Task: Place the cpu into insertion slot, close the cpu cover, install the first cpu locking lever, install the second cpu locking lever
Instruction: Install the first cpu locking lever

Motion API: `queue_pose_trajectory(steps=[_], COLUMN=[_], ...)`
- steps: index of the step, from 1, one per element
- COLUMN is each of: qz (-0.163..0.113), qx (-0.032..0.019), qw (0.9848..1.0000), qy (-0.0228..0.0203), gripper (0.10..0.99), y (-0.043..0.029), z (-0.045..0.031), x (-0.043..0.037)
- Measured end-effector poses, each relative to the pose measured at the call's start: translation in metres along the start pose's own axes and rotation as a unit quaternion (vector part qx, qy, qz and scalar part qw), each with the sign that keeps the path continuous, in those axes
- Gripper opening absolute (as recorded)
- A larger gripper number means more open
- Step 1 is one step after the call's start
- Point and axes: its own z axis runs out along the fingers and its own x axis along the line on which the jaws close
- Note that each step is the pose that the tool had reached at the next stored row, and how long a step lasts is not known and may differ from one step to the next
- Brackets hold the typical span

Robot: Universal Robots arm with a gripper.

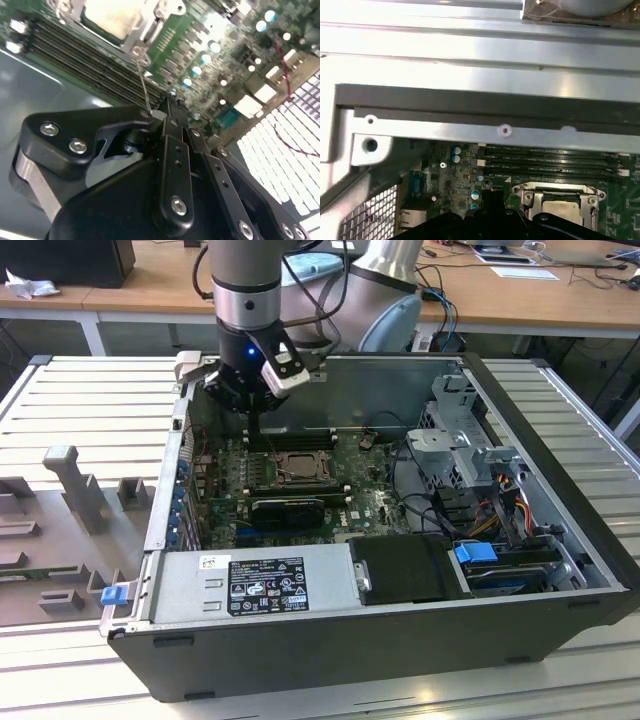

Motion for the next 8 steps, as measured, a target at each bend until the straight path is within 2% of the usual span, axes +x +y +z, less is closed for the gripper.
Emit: queue_pose_trajectory(steps=[1, 3, 4, 6, 8], qz=[0.0, 0.0, 0.0, 0.0, 0.0], qx=[0.0001, 0.0, 0.0001, 0.0, 0.0], qw=[1.0, 1.0, 1.0, 1.0, 1.0], qy=[0.0, 0.0, 0.0001, 0.0005, 0.0009], gripper=[0.106, 0.106, 0.106, 0.106, 0.106], y=[-0.0002, -0.0004, -0.0007, -0.0014, -0.002], z=[0.0002, 0.0011, 0.0023, 0.0049, 0.0066], x=[-0.008, -0.0174, -0.0271, -0.0406, -0.0495])
